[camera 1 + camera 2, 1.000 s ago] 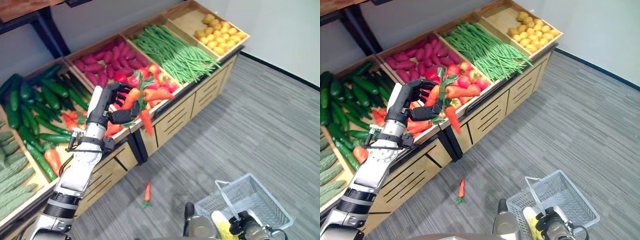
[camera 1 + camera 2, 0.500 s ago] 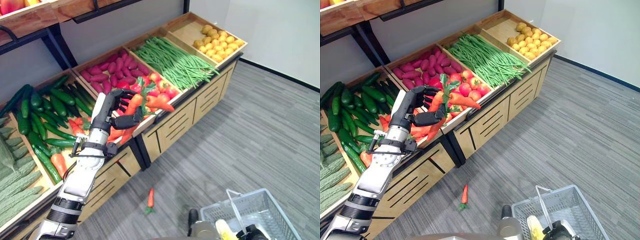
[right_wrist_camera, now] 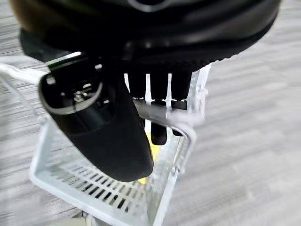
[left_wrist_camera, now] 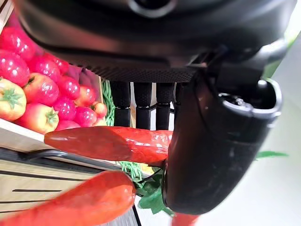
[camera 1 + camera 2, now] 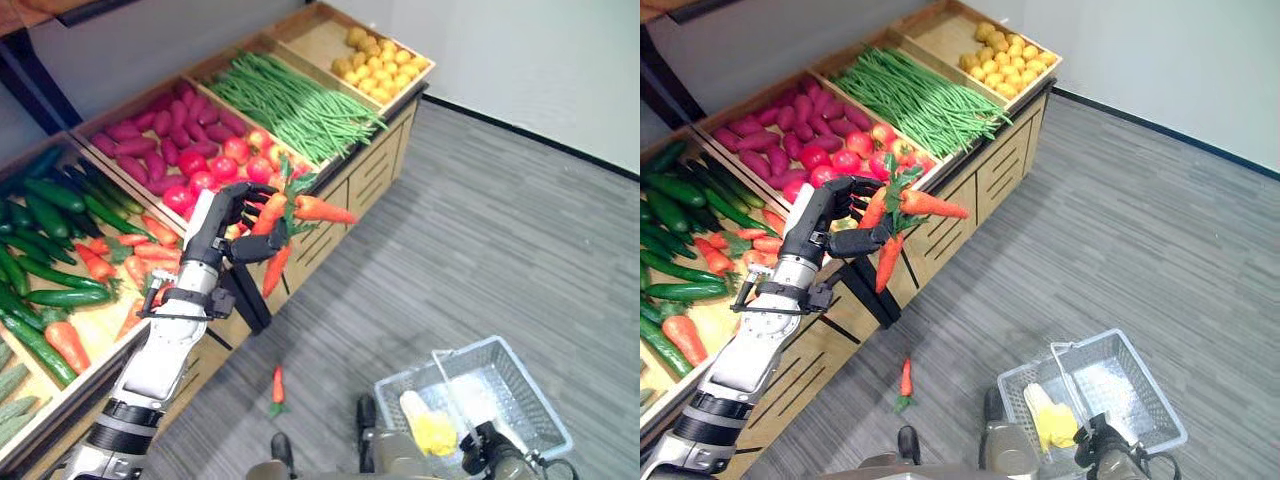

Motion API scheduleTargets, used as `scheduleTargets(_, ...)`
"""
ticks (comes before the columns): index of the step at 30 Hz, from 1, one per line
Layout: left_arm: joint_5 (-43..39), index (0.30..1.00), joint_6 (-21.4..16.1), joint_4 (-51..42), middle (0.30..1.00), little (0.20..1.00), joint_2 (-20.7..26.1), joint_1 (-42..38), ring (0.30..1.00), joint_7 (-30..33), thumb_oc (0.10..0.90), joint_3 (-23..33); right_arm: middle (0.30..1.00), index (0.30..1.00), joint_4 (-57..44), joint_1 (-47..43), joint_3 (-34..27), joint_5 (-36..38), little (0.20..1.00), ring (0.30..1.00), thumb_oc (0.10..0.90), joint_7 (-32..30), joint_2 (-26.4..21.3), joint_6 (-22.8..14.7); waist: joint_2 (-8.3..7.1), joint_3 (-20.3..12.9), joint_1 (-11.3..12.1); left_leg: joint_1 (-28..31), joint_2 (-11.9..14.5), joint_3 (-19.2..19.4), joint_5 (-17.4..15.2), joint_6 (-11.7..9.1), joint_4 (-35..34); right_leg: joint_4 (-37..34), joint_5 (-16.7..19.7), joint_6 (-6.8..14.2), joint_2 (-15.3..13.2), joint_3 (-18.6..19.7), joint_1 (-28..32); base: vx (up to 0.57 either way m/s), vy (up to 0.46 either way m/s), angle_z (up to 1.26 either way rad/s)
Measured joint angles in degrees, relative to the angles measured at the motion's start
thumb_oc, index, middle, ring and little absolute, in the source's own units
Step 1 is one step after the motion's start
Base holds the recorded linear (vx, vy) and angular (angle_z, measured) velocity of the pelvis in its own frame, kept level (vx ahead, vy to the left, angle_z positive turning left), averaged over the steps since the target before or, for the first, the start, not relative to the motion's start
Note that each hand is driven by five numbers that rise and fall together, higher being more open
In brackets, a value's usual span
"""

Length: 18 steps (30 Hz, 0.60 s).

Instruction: Get the vegetables into the basket

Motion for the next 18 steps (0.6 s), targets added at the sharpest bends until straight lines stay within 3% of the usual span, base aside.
scheduleTargets(1, 0.00, 0.300, -0.01, -0.21, 0.300, 0.300, 0.00, -0.01, 0.300, 0.16, 0.400, 0.05, 0.300, 0.300, 0.05, 0.06, -0.04, 0.51, 0.300, 0.300, 0.400, -0.11, 0.59, 0.37, -0.06, 0.06, -0.27, 0.18, -0.57, 0.55, 0.25, 0.12, -0.34, -0.40, 0.20, -0.05, -0.33, 0.08, 0.00, 0.02, 0.127, -0.28)
scheduleTargets(2, 0.01, 0.300, 0.00, -0.18, 0.300, 0.300, -0.07, 0.06, 0.300, 0.44, 0.400, 0.05, 0.300, 0.300, 0.19, 0.41, -0.01, 0.59, 0.300, 0.300, 0.400, 0.32, 0.90, 0.86, -0.79, 0.25, -0.41, 1.26, -1.83, 0.96, 0.58, 0.80, -0.70, -0.45, 2.59, -0.73, -1.09, 0.75, 0.28, 0.01, 0.133, -0.21)
scheduleTargets(5, 0.04, 0.300, 0.00, -0.21, 0.300, 0.300, -0.18, 0.48, 0.300, 0.75, 0.400, 0.07, 0.300, 0.300, 0.26, 0.79, -0.02, 0.70, 0.300, 0.300, 0.400, 0.39, 1.05, 1.52, -0.26, 0.39, -0.46, 2.68, -2.30, 3.10, 0.06, 0.90, -0.69, -1.84, 3.56, -0.61, -1.03, 2.45, 1.48, -0.01, 0.112, -0.30)
scheduleTargets(9, 0.03, 0.300, 0.00, -0.28, 0.300, 0.300, -0.21, 0.35, 0.300, 1.00, 0.400, 0.48, 0.300, 0.300, -0.03, 0.40, 0.01, 0.70, 0.300, 0.300, 0.400, 0.40, 1.05, 1.50, -0.87, 0.82, -0.74, 3.63, -2.78, 4.73, -1.16, 1.18, 0.05, -2.33, 3.73, -0.30, -1.17, 4.25, 2.07, -0.03, 0.054, -0.25)
scheduleTargets(12, 0.00, 0.300, 0.00, -0.27, 0.300, 0.300, 0.00, -0.47, 0.300, 1.18, 0.400, 0.97, 0.300, 0.300, -1.48, 0.08, 0.10, 0.69, 0.300, 0.300, 0.400, 0.53, 1.09, 1.36, -2.94, 2.25, -1.61, 2.90, -3.47, 6.51, -3.55, 1.64, 3.55, -2.35, 4.62, 1.00, -1.14, 6.03, 1.88, -0.10, 0.035, -0.30)
scheduleTargets(14, -0.01, 0.300, 0.00, -0.26, 0.300, 0.300, 0.45, -0.77, 0.300, 2.03, 0.400, 1.67, 0.300, 0.300, -3.08, -1.00, 0.32, 0.69, 0.300, 0.300, 0.400, 0.51, 1.11, 0.91, -3.91, 3.37, -1.45, 1.75, -2.73, 8.93, -4.87, 2.04, 5.25, -3.32, 7.05, 3.91, -1.26, 8.96, 0.69, -0.08, -0.015, -0.60)
scheduleTargets(15, -0.04, 0.300, 0.05, -0.04, 0.300, 0.300, 0.47, -1.28, 0.300, 1.87, 0.400, 1.60, 0.300, 0.300, -3.32, -2.04, 0.40, 0.68, 0.300, 0.300, 0.400, 0.50, 1.54, 0.75, -4.44, 3.98, -2.44, 1.36, -2.27, 10.19, -4.73, 2.17, 5.47, -3.82, 6.50, 5.29, -1.56, 8.75, 0.35, -0.13, -0.022, -0.53)
scheduleTargets(16, -0.06, 0.300, 0.04, -0.04, 0.300, 0.300, -0.28, -1.43, 0.300, 2.02, 0.400, 1.62, 0.300, 0.300, -3.40, -2.15, 0.50, 0.68, 0.300, 0.300, 0.400, 0.36, 1.86, 1.07, -4.55, 4.25, -2.32, 0.75, -1.62, 11.13, -4.63, 2.23, 5.74, -2.12, 5.97, 5.28, -1.62, 6.96, -0.68, -0.07, -0.009, -0.47)
scheduleTargets(17, -0.08, 0.300, 0.04, -0.05, 0.300, 0.300, -0.39, -1.37, 0.300, 2.10, 0.400, 1.67, 0.300, 0.300, -3.42, -2.38, 0.53, 0.68, 0.300, 0.300, 0.400, 0.35, 1.95, 1.07, -4.29, 4.62, -1.46, 0.56, -1.01, 12.22, -4.55, 2.21, 5.55, -0.41, 5.41, 5.27, -1.70, 6.19, -1.23, -0.16, 0.002, -0.76)
scheduleTargets(18, -0.11, 0.300, 0.26, 0.14, 0.300, 0.300, -0.31, -1.32, 0.300, 2.05, 0.400, 1.63, 0.300, 0.300, -3.42, -2.37, 0.45, 0.68, 0.300, 0.300, 0.400, 0.17, 1.93, 1.11, -4.03, 5.25, -0.37, 0.50, 0.25, 14.14, -4.36, 2.15, 5.89, 3.67, 2.91, 4.52, -2.99, 2.18, -1.90, -0.13, 0.015, -0.64)
